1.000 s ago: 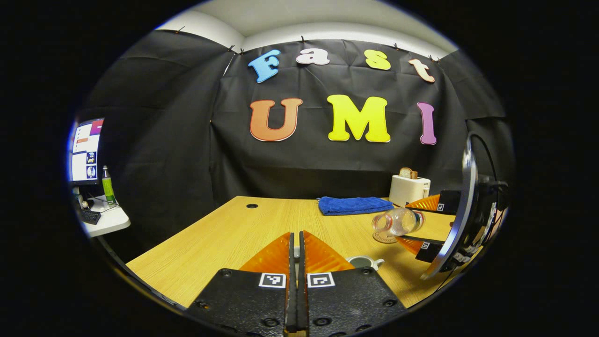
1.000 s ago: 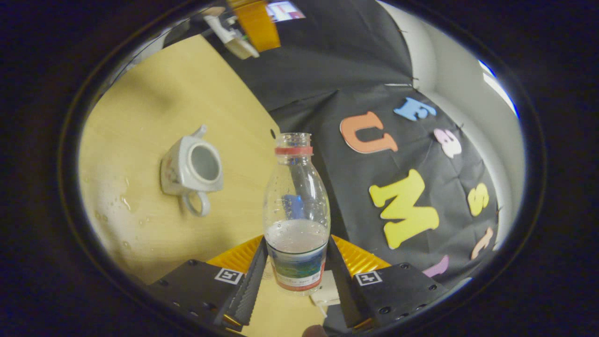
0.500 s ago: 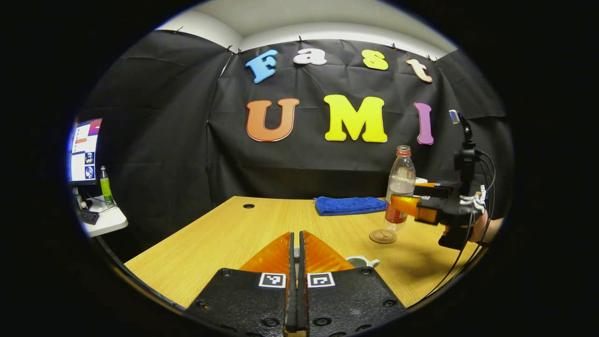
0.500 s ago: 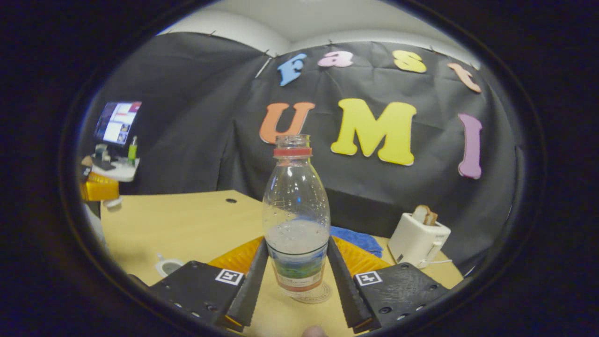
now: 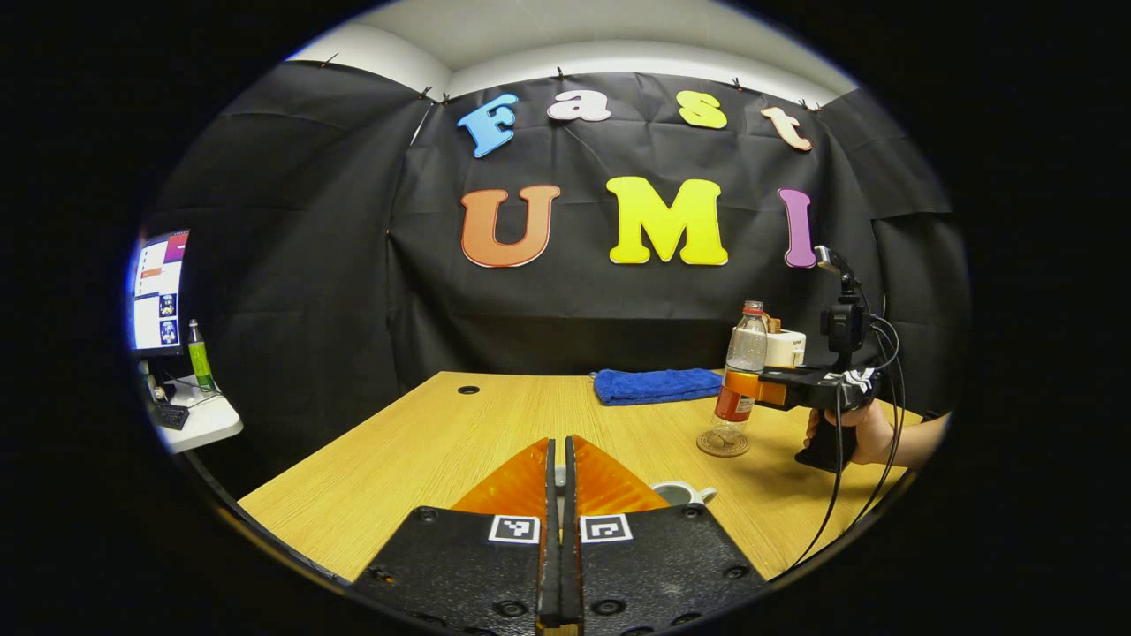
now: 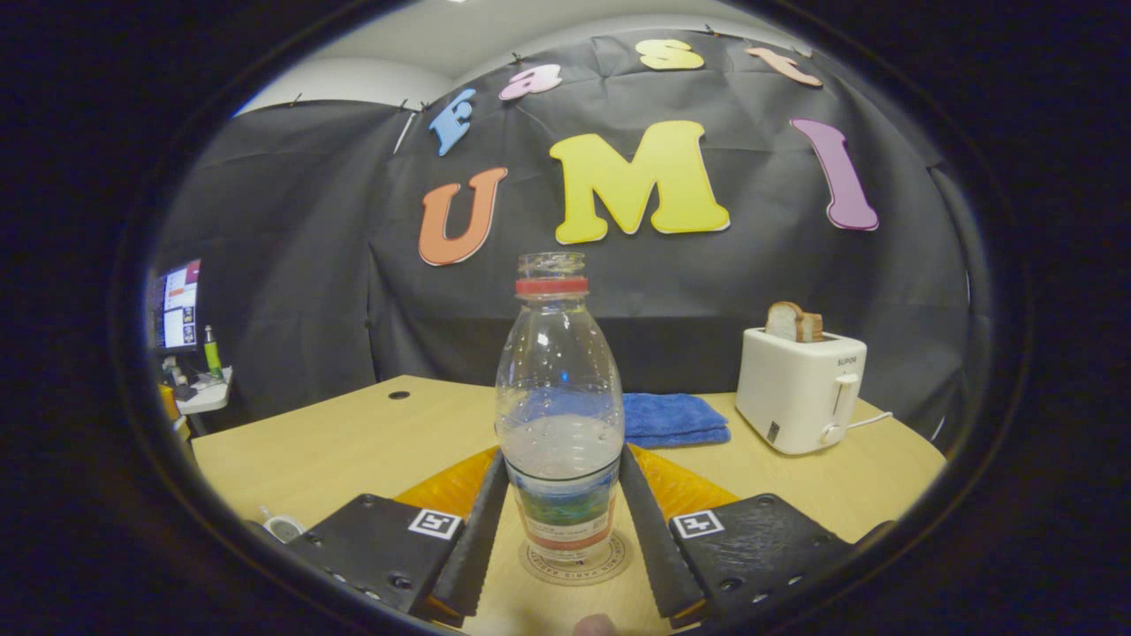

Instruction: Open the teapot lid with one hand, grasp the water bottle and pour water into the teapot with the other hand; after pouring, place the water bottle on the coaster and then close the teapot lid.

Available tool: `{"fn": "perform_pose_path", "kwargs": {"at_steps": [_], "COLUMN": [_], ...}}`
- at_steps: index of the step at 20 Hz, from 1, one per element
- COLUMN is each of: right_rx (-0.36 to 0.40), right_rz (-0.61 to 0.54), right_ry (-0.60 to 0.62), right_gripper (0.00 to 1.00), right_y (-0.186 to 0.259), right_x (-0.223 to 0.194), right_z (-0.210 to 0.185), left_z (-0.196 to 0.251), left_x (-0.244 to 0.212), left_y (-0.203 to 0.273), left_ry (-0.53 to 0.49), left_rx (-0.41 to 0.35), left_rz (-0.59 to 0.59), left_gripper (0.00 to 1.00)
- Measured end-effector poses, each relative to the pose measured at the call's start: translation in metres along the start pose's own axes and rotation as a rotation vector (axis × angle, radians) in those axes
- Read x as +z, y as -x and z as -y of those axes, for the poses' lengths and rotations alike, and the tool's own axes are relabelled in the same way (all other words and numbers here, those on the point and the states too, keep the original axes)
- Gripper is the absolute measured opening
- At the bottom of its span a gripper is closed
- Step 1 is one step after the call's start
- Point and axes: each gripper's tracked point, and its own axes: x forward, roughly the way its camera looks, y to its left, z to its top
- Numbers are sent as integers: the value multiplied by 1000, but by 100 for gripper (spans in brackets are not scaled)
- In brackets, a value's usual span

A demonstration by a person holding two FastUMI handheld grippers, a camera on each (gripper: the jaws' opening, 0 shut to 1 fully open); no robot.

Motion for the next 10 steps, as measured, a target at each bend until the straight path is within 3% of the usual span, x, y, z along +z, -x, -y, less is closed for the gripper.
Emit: {"fn": "perform_pose_path", "kwargs": {"at_steps": [1, 2, 10], "right_rx": [-7, -11, -19], "right_rz": [-3, -11, -40], "right_ry": [7, 7, 0], "right_gripper": [71, 72, 74], "right_y": [-1, -3, -9], "right_x": [-3, -7, -21], "right_z": [1, 3, 3], "left_z": [-2, -3, -4], "left_x": [-1, -2, -3], "left_y": [0, -1, -1], "left_ry": [-2, -1, -3], "left_rx": [4, 7, 11], "left_rz": [-4, -6, -12], "left_gripper": [7, 2, 3]}}
